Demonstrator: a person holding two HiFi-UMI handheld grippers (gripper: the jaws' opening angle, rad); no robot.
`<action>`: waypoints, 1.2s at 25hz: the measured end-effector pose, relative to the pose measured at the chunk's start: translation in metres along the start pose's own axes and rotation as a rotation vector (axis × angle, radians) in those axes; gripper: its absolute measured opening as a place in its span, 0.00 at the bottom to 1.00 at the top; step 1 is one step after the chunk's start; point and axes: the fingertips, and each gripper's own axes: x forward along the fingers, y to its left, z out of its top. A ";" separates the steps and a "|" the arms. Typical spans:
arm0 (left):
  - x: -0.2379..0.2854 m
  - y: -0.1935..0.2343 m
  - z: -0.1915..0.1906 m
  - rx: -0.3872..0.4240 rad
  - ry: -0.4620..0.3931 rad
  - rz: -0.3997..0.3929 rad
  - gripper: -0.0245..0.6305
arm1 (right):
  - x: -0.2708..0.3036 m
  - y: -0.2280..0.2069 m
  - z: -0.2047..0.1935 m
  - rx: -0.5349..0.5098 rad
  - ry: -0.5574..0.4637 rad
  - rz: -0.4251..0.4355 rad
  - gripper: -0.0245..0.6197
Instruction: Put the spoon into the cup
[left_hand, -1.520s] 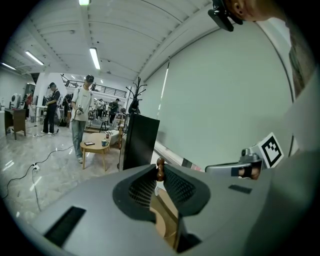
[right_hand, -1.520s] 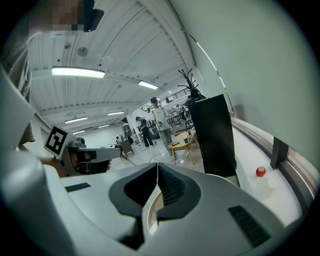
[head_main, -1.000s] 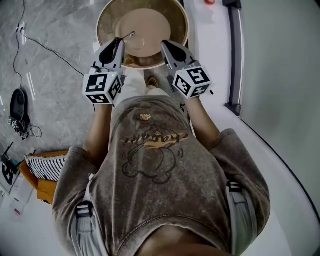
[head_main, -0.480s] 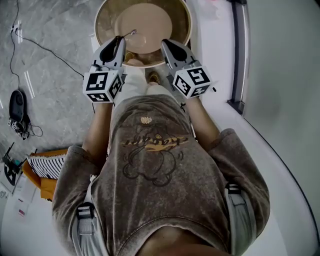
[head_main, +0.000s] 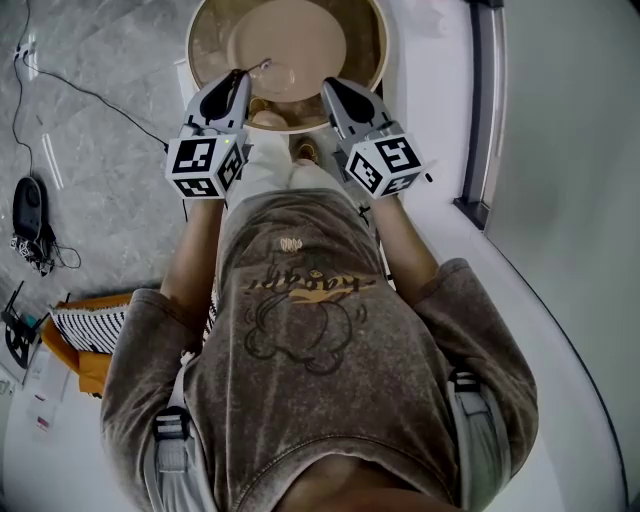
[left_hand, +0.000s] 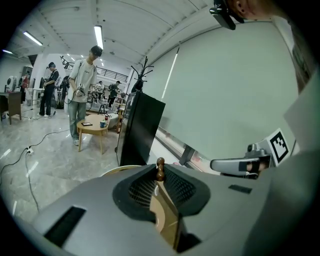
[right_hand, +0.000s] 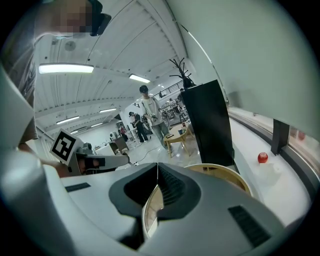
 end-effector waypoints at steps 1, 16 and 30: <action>0.002 0.001 -0.002 -0.002 0.004 -0.002 0.12 | 0.001 0.000 -0.002 0.001 0.003 0.001 0.07; 0.040 0.010 -0.055 -0.037 0.089 -0.034 0.12 | 0.025 -0.021 -0.036 0.029 0.042 -0.008 0.07; 0.077 0.034 -0.130 -0.153 0.153 -0.026 0.12 | 0.030 -0.022 -0.048 0.034 0.074 -0.019 0.07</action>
